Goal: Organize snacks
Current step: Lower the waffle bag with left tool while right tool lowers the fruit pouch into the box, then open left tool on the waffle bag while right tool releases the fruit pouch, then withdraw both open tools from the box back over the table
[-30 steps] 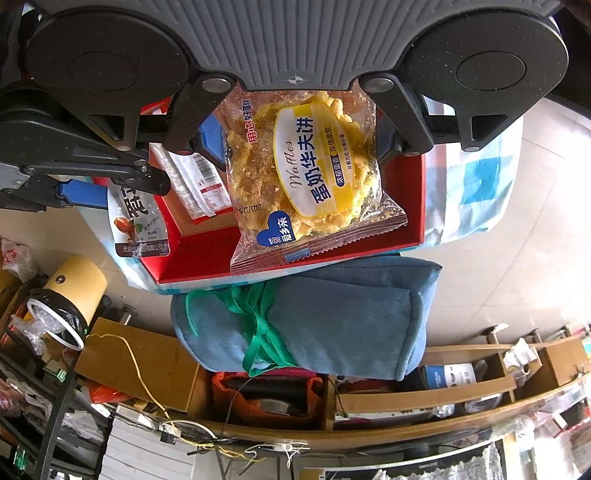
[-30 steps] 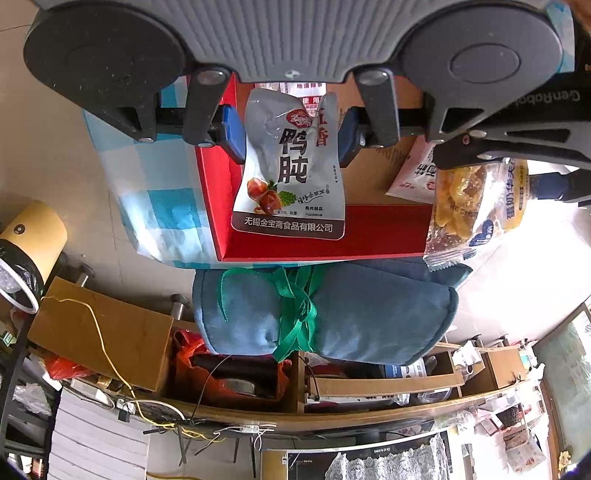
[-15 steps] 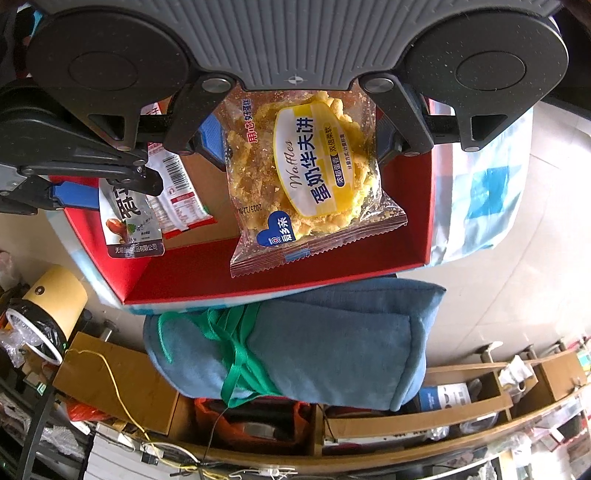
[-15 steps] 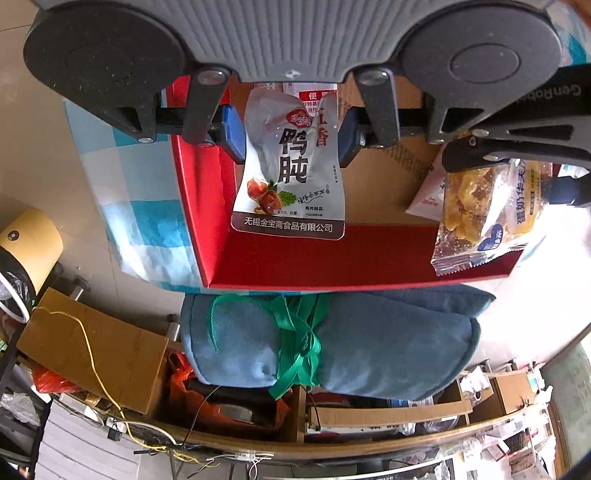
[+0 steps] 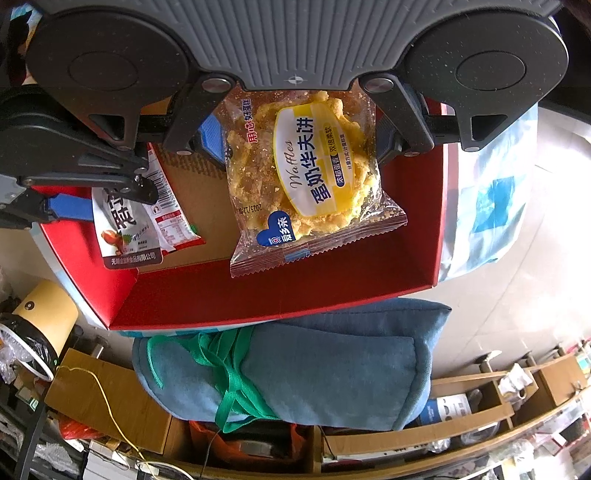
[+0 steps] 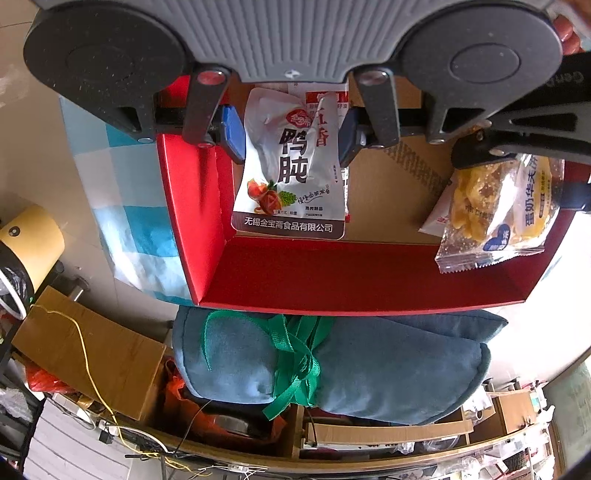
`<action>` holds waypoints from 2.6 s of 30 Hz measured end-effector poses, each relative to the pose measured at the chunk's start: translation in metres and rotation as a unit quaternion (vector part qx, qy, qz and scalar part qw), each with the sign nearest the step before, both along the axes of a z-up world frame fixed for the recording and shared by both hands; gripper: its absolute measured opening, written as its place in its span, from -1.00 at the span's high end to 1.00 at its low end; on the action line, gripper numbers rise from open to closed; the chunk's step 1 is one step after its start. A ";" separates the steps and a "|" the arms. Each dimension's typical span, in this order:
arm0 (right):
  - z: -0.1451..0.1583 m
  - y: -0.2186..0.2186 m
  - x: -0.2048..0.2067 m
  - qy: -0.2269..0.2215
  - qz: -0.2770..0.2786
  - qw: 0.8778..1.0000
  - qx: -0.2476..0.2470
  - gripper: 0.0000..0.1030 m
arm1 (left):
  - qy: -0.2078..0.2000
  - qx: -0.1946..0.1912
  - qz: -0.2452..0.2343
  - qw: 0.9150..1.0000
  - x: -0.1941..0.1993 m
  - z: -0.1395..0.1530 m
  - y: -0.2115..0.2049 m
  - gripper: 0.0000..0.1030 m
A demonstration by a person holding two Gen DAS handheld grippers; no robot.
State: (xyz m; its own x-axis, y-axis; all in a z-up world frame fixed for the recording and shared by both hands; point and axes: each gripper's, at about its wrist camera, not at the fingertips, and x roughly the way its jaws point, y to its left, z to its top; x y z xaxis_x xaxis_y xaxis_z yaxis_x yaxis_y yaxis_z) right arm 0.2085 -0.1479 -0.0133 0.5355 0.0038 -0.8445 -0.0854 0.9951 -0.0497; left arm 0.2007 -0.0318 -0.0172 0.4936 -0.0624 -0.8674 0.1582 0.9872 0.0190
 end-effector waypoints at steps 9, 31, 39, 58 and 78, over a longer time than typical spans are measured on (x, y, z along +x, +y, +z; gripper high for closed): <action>0.001 0.010 -0.002 -0.003 0.012 1.000 -0.008 0.09 | 0.007 0.013 0.008 1.000 0.003 -0.004 0.003 -0.57; 0.000 0.016 -0.002 0.005 0.027 0.999 -0.030 0.00 | 0.016 0.028 0.015 0.999 0.001 -0.007 0.006 -0.66; 0.012 0.016 -0.009 -0.008 0.026 0.999 -0.042 -0.12 | 0.006 0.034 0.012 0.999 -0.007 0.004 0.008 -0.71; 0.045 0.009 -0.036 -0.042 0.022 0.999 -0.026 -0.21 | -0.057 0.031 0.002 0.998 -0.035 0.041 0.011 -0.82; 0.061 0.025 -0.102 -0.055 0.043 0.998 0.000 -0.21 | -0.074 0.019 -0.004 0.997 -0.090 0.055 0.037 -0.85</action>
